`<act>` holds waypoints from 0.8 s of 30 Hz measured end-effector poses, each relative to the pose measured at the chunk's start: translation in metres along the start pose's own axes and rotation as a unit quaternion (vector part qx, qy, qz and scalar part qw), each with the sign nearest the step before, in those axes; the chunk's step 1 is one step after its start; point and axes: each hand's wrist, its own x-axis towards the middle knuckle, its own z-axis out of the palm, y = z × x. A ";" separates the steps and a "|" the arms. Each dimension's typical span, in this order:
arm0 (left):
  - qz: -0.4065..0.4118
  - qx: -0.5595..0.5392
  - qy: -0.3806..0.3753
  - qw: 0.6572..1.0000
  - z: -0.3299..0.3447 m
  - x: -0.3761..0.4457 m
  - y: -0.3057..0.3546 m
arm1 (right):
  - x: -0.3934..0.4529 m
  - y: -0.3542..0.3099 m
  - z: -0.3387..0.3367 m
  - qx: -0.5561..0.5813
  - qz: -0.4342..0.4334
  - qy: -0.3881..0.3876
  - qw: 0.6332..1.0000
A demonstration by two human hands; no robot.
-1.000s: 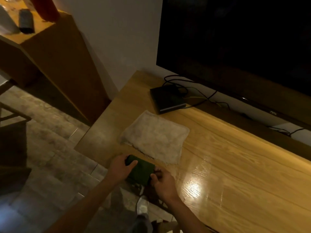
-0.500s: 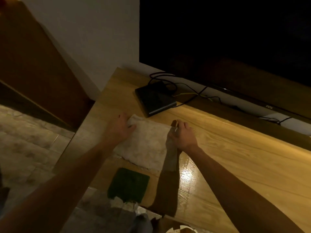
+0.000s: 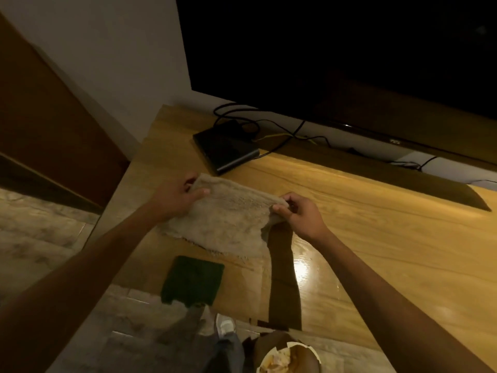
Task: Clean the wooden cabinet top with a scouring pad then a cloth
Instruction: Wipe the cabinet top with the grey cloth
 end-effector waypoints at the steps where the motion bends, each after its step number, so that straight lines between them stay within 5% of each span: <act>1: 0.018 -0.005 -0.004 1.000 0.000 -0.009 0.011 | -0.013 0.000 -0.010 -0.001 -0.018 0.000 1.000; 10: 0.211 0.039 0.009 0.977 0.037 -0.097 0.104 | -0.141 0.009 -0.093 0.002 -0.082 0.123 0.989; 24: 0.232 -0.015 -0.036 0.972 0.144 -0.253 0.150 | -0.331 0.069 -0.139 0.068 -0.091 0.285 0.952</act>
